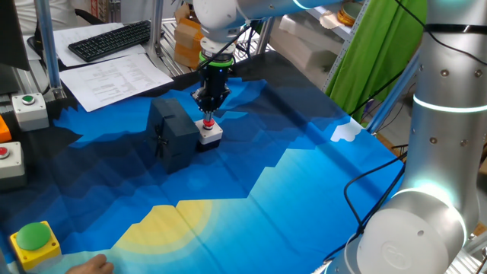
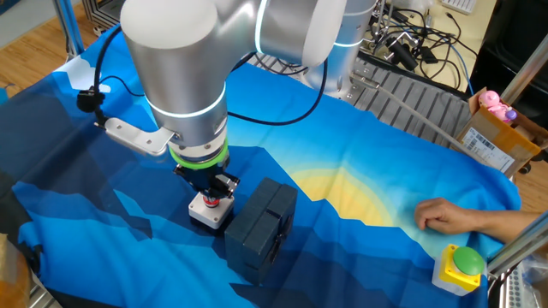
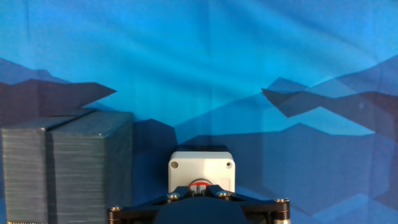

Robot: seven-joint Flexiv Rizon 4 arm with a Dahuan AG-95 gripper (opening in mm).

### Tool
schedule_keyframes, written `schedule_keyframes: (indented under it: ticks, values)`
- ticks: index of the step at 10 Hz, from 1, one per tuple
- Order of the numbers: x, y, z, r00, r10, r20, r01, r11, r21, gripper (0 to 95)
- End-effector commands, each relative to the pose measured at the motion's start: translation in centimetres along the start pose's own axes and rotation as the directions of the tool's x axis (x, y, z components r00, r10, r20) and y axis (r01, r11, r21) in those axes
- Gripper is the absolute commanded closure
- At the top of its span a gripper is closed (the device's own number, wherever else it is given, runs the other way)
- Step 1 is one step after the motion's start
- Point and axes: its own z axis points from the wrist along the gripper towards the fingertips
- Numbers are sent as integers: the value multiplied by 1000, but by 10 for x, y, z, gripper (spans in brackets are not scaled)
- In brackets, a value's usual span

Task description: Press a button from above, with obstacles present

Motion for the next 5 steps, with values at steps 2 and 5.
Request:
schedule_keyframes:
  ticks: [2,5]
  values:
    - [-5,3,-3,1000,5,-8,-5,1000,-5,950]
    - [-8,6,-8,1000,7,-10,-7,1000,-7,950]
